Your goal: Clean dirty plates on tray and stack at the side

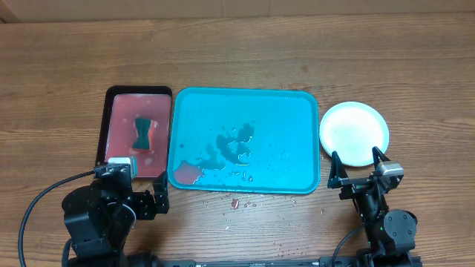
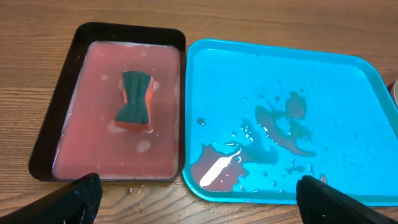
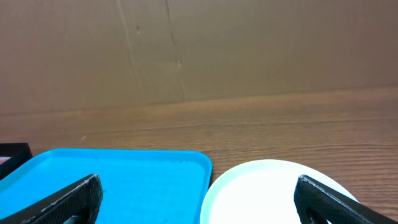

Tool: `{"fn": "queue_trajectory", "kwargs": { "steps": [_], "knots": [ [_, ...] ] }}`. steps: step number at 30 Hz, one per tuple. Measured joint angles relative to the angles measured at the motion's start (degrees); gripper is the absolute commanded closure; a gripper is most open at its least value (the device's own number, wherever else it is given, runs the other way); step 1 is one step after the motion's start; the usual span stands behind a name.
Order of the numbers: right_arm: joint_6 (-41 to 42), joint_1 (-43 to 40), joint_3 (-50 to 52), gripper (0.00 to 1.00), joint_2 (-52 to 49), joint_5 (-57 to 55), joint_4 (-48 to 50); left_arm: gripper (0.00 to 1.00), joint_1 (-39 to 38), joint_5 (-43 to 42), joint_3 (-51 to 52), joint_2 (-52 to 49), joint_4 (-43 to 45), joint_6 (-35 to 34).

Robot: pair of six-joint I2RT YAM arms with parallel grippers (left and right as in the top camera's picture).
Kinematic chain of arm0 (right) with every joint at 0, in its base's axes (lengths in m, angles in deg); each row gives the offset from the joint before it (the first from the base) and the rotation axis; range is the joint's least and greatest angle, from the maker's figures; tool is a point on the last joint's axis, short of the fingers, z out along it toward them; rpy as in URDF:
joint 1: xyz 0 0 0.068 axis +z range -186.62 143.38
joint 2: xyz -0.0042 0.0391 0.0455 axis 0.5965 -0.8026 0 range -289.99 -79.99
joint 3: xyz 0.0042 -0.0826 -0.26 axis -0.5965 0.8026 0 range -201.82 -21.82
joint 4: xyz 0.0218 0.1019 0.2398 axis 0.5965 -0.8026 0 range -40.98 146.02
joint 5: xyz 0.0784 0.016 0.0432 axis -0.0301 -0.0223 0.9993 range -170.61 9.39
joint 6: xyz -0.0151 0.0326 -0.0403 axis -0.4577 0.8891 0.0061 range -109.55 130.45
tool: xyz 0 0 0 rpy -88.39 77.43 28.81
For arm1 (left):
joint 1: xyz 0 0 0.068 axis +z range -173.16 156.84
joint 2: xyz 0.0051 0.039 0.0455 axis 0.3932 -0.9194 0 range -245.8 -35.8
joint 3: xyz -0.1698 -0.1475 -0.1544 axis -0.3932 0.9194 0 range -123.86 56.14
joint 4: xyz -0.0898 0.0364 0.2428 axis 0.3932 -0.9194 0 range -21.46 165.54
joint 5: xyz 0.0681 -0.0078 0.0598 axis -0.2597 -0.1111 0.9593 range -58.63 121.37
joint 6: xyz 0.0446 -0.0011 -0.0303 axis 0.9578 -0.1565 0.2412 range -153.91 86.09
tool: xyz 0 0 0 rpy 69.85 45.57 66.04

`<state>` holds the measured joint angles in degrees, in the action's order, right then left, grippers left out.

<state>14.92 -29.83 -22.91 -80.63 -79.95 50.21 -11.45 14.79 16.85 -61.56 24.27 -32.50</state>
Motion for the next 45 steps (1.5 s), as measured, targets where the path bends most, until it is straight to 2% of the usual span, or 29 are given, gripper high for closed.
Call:
{"fn": "queue_trajectory", "kwargs": {
  "steps": [5,7,13,18,21,23,27,32,45],
  "knots": [
    [0.0,0.0,0.0,0.00,0.0,0.0,0.0,0.00,-1.5,1.4,0.5,1.6,-1.2,0.1],
    [0.0,0.0,0.0,0.00,0.0,0.0,0.0,0.00,-3.4,2.4,2.1,3.3,2.2,0.1],
    [0.0,0.0,0.0,0.00,0.0,0.0,0.2,0.00,-9.8,4.8,15.4,13.8,25.3,-0.8],
    [0.0,0.0,0.0,0.00,0.0,0.0,0.1,0.00,-10.5,5.7,29.5,22.5,43.9,-4.3],
    [0.0,0.0,0.0,0.00,0.0,0.0,0.1,0.00,-10.6,5.9,35.9,24.4,55.3,-5.6],
    [0.0,0.0,0.0,0.00,0.0,0.0,0.1,0.00,-10.6,6.2,38.1,24.7,58.8,-5.6],
    [0.0,0.0,0.0,0.00,0.0,0.0,0.1,0.00,-10.6,7.0,38.7,24.8,59.0,-4.2],
    [0.0,0.0,0.0,0.00,0.0,0.0,0.1,0.00,-10.6,7.4,38.8,24.9,47.8,-3.3],
    [0.0,0.0,0.0,0.00,0.0,0.0,0.1,0.00,-10.6,7.6,38.8,24.8,47.8,-2.7]
  ]
}}
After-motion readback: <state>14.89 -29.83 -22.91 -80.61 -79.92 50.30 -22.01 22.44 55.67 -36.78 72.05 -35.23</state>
